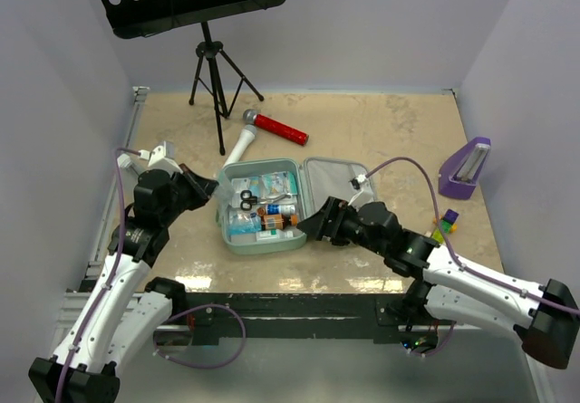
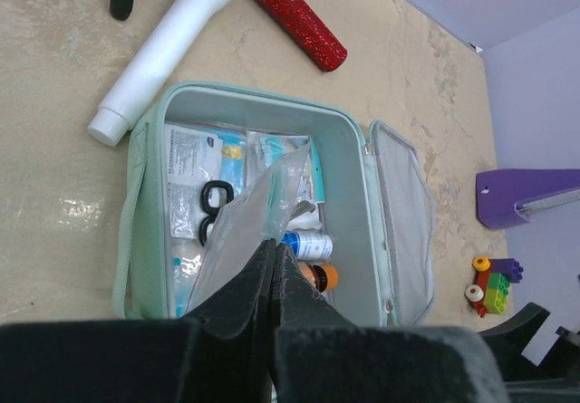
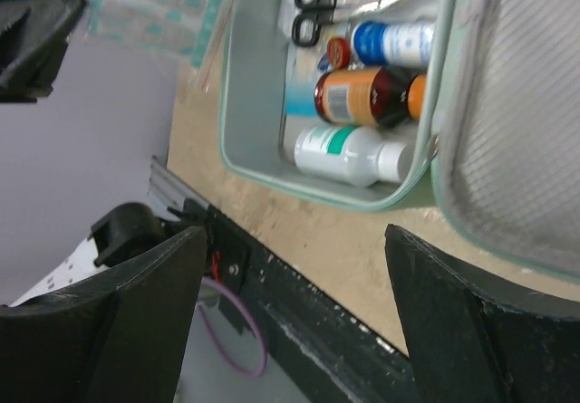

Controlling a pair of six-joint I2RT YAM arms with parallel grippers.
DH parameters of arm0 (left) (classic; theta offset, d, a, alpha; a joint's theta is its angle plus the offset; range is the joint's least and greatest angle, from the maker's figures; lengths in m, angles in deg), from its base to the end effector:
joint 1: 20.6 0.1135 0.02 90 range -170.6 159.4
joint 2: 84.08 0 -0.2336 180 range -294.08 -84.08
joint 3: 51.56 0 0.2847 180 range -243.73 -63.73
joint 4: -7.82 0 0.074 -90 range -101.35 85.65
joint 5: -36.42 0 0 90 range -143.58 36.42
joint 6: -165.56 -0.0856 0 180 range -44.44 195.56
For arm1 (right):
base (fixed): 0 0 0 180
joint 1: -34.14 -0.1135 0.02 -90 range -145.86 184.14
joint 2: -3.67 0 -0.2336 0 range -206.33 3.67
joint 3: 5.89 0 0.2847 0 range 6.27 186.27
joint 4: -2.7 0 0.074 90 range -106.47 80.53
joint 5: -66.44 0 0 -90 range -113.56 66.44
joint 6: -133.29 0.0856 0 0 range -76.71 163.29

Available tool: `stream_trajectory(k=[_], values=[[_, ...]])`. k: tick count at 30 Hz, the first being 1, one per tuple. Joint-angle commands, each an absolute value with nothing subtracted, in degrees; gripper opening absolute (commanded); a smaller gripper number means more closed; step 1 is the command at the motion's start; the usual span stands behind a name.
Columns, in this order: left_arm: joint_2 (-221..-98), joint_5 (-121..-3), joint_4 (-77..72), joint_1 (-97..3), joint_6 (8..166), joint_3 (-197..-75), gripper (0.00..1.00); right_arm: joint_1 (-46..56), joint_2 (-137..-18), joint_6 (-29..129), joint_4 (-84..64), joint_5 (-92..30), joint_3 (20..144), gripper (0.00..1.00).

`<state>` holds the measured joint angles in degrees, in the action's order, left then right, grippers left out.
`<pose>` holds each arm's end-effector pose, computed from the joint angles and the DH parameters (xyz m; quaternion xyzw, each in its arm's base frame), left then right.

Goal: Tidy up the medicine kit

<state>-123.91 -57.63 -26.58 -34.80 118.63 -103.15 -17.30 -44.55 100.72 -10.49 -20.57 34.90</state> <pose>0.2568 -0.0712 0.2598 -0.1883 0.8103 -0.2914 0.4723 0.1880 0.2286 0.1947 0.0578 0.8201 0.4503 0.3484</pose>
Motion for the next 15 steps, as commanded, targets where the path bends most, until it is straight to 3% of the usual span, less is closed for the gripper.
stream_trajectory(k=[1, 15], values=[[-123.0, -59.6, -24.3, -34.6, 119.9, -102.4, 0.0, -21.0, -46.3, 108.1, -8.2, -21.8, 33.1, 0.85], [-123.3, -60.7, -23.2, -34.6, 120.1, -101.3, 0.0, -21.9, -45.0, 123.3, 0.4, -16.9, 22.5, 0.91]])
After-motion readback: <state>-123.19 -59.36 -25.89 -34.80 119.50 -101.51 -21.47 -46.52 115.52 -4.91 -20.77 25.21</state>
